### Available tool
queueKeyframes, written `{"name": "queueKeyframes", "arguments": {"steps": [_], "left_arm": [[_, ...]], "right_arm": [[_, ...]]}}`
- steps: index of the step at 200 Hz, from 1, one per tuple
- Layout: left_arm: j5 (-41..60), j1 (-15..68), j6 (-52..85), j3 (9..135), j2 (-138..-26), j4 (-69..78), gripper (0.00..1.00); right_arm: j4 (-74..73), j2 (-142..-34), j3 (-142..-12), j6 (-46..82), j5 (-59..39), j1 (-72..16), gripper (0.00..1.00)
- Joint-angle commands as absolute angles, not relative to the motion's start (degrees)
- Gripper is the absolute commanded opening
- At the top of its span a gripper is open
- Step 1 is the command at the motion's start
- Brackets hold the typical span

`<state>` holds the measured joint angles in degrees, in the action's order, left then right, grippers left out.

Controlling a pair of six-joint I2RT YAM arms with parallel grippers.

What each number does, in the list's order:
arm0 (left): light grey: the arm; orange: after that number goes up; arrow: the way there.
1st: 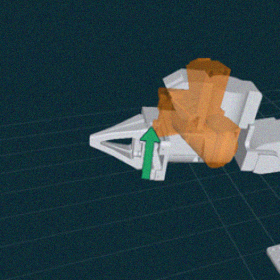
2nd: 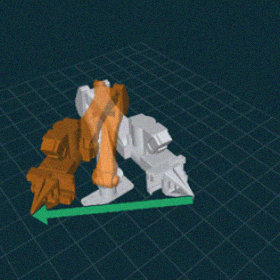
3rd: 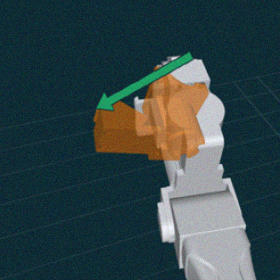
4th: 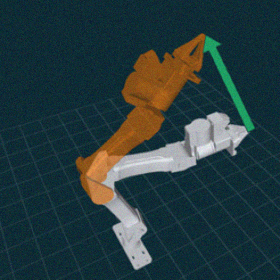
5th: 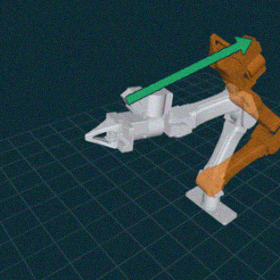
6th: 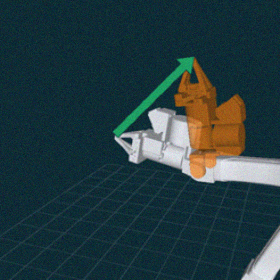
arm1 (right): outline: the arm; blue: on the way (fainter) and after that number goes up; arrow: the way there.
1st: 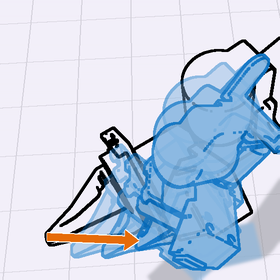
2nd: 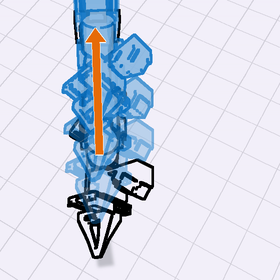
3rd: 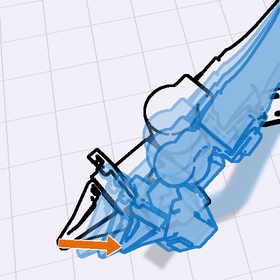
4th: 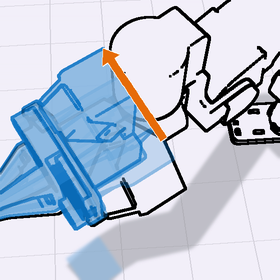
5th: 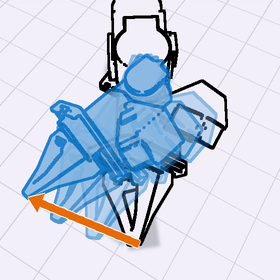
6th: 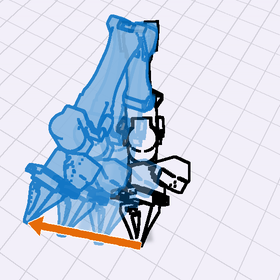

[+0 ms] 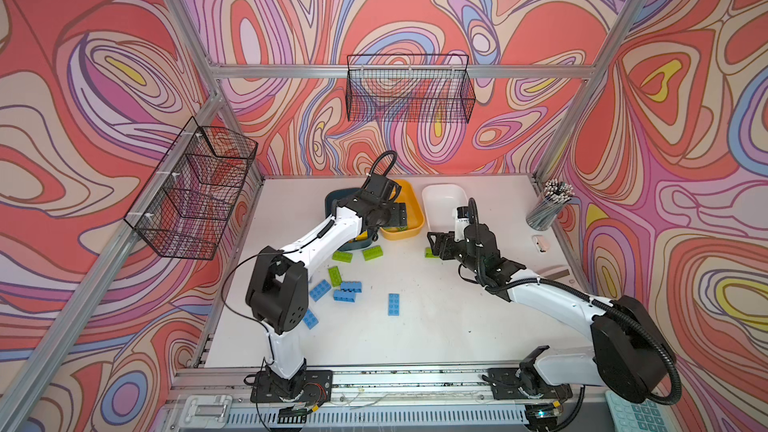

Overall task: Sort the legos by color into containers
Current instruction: 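Open the left gripper to drop the green brick into the yellow bin, then withdraw the left arm while the right gripper grasps a lime-green brick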

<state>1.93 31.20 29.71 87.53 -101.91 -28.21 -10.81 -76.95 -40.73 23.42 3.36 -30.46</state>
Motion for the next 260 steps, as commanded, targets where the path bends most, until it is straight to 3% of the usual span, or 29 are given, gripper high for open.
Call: {"name": "queueKeyframes", "arguments": {"steps": [1,51,152,220,260], "left_arm": [[0.9,31.5,29.1,83.4,-93.2,-26.5,0.88],[-1.5,31.4,28.1,73.8,-75.5,-27.1,0.89],[-11.6,31.4,22.0,55.9,-46.4,-32.9,0.94],[-9.5,31.4,22.1,54.9,-44.0,-33.2,0.96],[-9.4,31.4,21.5,55.2,-43.6,-33.9,0.96]], "right_arm": [[-5.9,-75.2,-41.8,22.3,4.3,-30.4,0.81],[1.2,-80.1,-43.4,20.7,2.4,-30.5,0.88],[1.7,-94.2,-48.5,22.0,9.0,-32.4,0.9],[4.2,-104.0,-56.3,26.8,18.8,-36.0,0.92],[4.3,-107.4,-58.8,29.3,19.8,-36.0,0.91]]}}
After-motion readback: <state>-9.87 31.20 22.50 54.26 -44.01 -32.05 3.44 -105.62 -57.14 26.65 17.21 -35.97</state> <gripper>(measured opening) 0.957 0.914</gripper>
